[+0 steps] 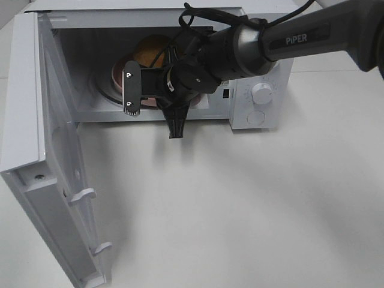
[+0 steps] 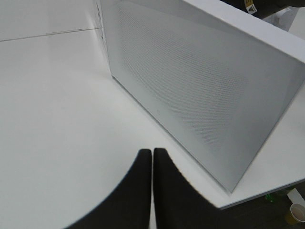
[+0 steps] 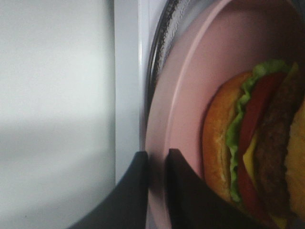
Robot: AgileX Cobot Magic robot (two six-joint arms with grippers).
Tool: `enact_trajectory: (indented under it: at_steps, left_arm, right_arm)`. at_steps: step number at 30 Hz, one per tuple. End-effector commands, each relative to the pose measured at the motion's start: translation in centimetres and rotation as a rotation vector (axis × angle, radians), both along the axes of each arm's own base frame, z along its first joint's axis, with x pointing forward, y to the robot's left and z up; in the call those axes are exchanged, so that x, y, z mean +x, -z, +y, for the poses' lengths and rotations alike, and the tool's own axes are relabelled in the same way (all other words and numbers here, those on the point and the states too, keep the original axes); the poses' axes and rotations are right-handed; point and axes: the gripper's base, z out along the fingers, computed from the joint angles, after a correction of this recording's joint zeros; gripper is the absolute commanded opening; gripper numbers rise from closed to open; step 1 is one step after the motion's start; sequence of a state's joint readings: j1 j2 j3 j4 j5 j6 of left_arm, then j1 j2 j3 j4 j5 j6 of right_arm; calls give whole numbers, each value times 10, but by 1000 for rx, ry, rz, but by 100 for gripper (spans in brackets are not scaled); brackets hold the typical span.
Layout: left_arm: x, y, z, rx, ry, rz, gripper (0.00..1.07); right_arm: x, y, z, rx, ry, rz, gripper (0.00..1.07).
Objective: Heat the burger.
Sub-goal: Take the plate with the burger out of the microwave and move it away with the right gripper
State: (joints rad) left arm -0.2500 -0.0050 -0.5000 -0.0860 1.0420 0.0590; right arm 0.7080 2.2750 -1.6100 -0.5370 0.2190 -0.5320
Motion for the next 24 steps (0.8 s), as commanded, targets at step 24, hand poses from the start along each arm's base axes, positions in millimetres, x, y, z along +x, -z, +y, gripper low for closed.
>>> enact_trajectory:
  at_steps: [24]
  left_arm:
    - [-2, 0, 0, -13, -2, -22, 0]
  right_arm:
    - [-25, -48, 7, -82, -25, -12, 0]
